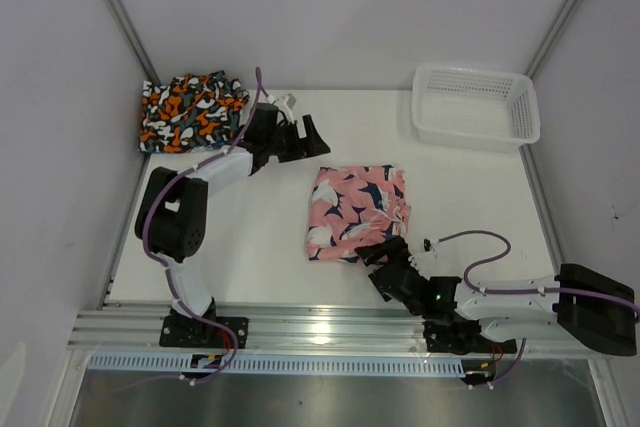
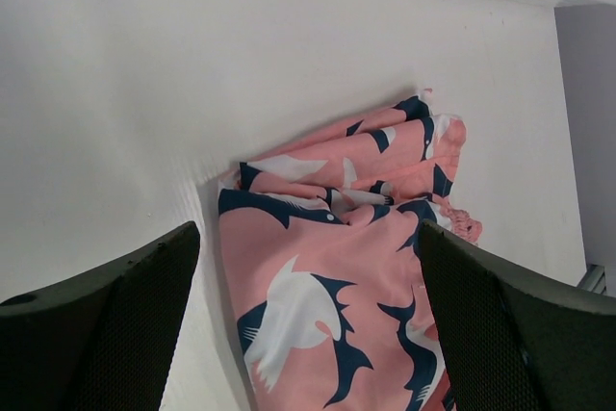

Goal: Fold and stack the shorts
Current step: Fold the shorts

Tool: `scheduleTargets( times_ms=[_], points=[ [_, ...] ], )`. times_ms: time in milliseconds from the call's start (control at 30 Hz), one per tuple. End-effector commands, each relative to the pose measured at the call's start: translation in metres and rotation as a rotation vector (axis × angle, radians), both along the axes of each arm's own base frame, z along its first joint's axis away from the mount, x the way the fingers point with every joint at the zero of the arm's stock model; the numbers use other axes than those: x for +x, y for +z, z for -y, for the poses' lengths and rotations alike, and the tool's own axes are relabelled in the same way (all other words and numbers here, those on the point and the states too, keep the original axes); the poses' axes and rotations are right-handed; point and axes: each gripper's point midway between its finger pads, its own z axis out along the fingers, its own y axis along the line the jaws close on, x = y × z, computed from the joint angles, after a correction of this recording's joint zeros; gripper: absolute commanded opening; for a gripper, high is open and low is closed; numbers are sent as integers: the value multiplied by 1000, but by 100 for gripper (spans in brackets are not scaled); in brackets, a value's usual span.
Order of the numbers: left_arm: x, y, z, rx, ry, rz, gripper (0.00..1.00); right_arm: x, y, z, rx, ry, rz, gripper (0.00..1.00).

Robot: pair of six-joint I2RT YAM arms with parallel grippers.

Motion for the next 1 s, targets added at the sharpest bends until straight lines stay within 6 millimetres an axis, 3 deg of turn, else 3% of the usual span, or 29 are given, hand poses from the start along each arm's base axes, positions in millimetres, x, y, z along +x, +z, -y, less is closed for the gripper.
scheduleTargets(
  times_ms=[0,133,167,200,267,333,367,400,533,567,633,667,700,733,767,800,833,900,967],
  points=[
    [16,21,5,-19,-57,86,96,26,13,10,52,-174,71,99],
    [27,10,9,-6,-67,70,96,42,5,10,50,-216,35,99],
    [29,9,10,-7,-68,70,95,47,7,4,65,-207,42,95],
    [29,6,9,-7,-68,61,95,49,-4,3,43,-203,22,90],
    [27,5,7,-5,-58,56,95,57,-7,-2,67,-195,4,73],
    [25,11,2,6,-36,69,95,61,-12,-3,50,-190,-6,63],
    [23,6,-7,41,0,46,95,61,-14,-2,24,-187,-10,51],
    [24,11,-14,53,24,53,95,62,-12,-2,1,-175,-2,46],
    [18,25,-48,79,167,42,95,77,5,-11,-71,-101,19,8],
    [13,40,-57,71,210,55,95,82,9,-15,-81,-71,27,2],
    [11,49,-77,120,309,69,95,81,5,-32,-124,94,13,0],
    [4,47,-85,132,350,52,95,94,13,-38,-113,124,21,0],
    [2,64,-95,140,403,85,95,93,10,-46,-117,185,10,0],
    [-3,67,-99,143,421,80,95,81,-6,-61,-128,333,-34,0],
    [-11,63,-103,149,434,65,95,83,-3,-73,-116,391,-34,0],
    [-14,76,-110,145,468,91,95,68,-5,-86,-90,503,-63,0],
    [-19,76,-112,145,475,92,95,61,-11,-92,-108,580,-56,0],
    [-26,80,-116,142,489,102,95,45,-25,-97,-125,699,-78,0],
    [-32,89,-119,133,494,125,95,23,-34,-88,-164,805,-93,0]
  ],
)
